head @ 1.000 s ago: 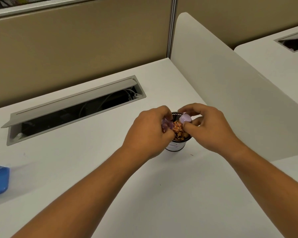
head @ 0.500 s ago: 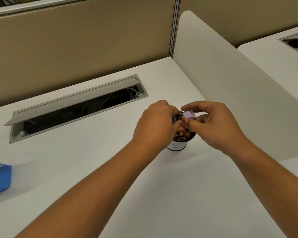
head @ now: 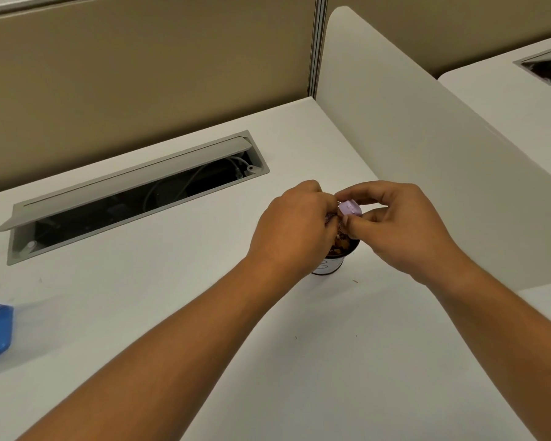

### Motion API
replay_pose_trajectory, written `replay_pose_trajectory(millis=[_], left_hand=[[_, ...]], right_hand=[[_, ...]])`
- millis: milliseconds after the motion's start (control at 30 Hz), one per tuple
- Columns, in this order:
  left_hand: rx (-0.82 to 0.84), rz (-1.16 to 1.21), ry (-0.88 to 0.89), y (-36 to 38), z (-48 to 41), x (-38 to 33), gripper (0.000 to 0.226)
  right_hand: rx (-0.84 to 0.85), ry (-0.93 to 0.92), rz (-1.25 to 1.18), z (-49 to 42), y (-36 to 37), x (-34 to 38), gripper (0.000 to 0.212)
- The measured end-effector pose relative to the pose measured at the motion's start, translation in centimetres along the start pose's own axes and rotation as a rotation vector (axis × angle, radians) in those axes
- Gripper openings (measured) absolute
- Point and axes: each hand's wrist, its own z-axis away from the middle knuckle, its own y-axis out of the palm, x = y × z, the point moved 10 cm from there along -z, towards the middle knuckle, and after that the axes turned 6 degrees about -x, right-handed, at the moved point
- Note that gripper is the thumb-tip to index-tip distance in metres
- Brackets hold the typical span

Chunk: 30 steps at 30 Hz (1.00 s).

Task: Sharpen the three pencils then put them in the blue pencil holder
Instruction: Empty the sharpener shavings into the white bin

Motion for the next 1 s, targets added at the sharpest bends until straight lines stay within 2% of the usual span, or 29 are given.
replay_pose_trajectory(millis=[467, 800, 1000], left_hand=[[0.038, -0.136, 0.055, 0.4, 0.1, 0.0, 0.027], [0.016, -0.131, 0.060, 0.3, 0.0, 0.0, 0.019], [0.050, -0.171, 0.056, 0.7, 0.2, 0.0, 0.024]], right_hand=[[-0.006, 0.026, 0.037, -0.2, 0.3, -1.0, 0.016], [0.001, 0.033, 0.023, -0.4, 0.3, -1.1, 0.012], [-0.049, 0.013, 0.096, -0.4, -0.2, -1.1, 0.013]])
